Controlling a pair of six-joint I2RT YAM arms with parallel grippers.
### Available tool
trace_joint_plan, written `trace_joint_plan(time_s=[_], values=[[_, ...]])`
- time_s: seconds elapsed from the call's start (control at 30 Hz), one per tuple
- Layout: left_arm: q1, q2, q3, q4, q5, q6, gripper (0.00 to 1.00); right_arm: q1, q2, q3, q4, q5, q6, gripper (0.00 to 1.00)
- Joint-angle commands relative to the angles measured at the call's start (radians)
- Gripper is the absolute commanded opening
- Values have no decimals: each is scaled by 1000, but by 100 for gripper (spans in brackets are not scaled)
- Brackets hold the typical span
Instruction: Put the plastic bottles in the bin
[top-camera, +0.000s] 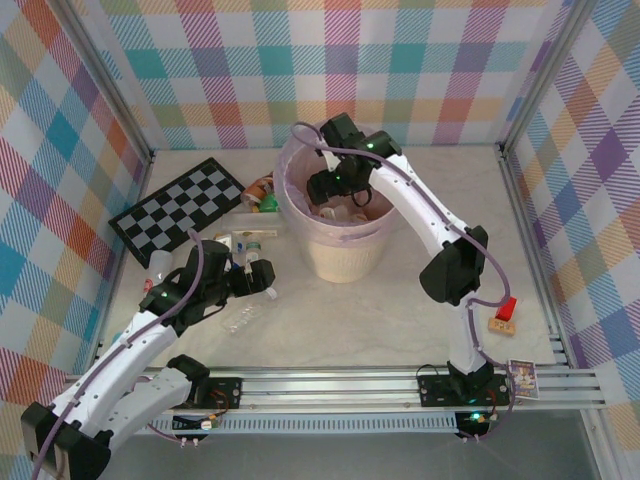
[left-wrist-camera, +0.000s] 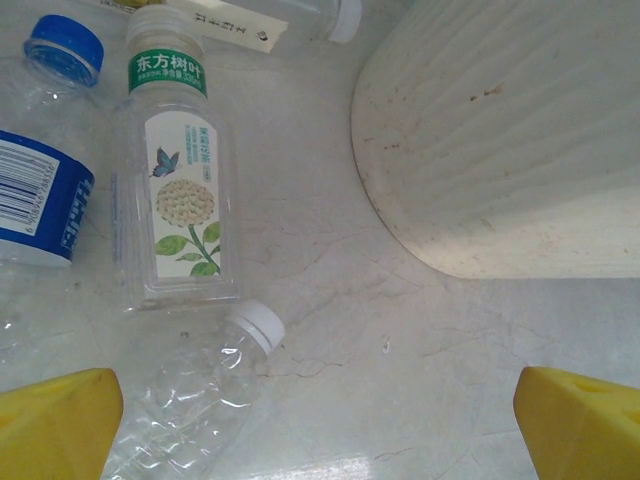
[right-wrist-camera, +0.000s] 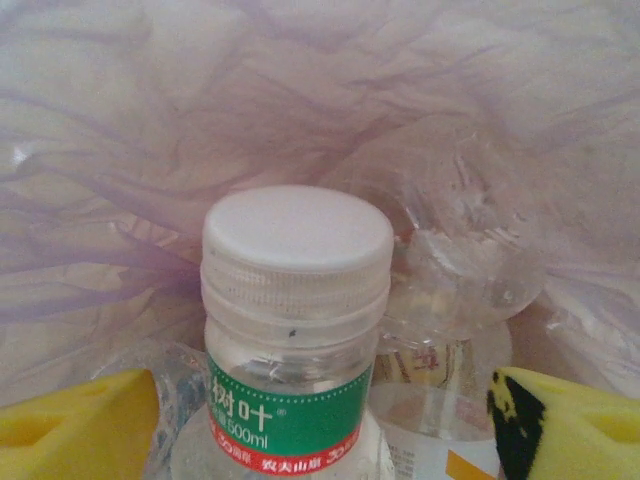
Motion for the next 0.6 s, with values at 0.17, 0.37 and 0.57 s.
trace_joint_plan(time_s=[0.17, 0.37, 0.57], values=[[22, 40, 73, -142, -88, 63, 100, -2, -131, 80, -36, -36, -13, 95], [21, 76, 78, -174, -111, 82, 100, -4, -196, 115, -76, -55, -22, 99], [22, 198, 122, -149, -141, 93, 100, -9, -354, -32, -78, -13, 21, 99]])
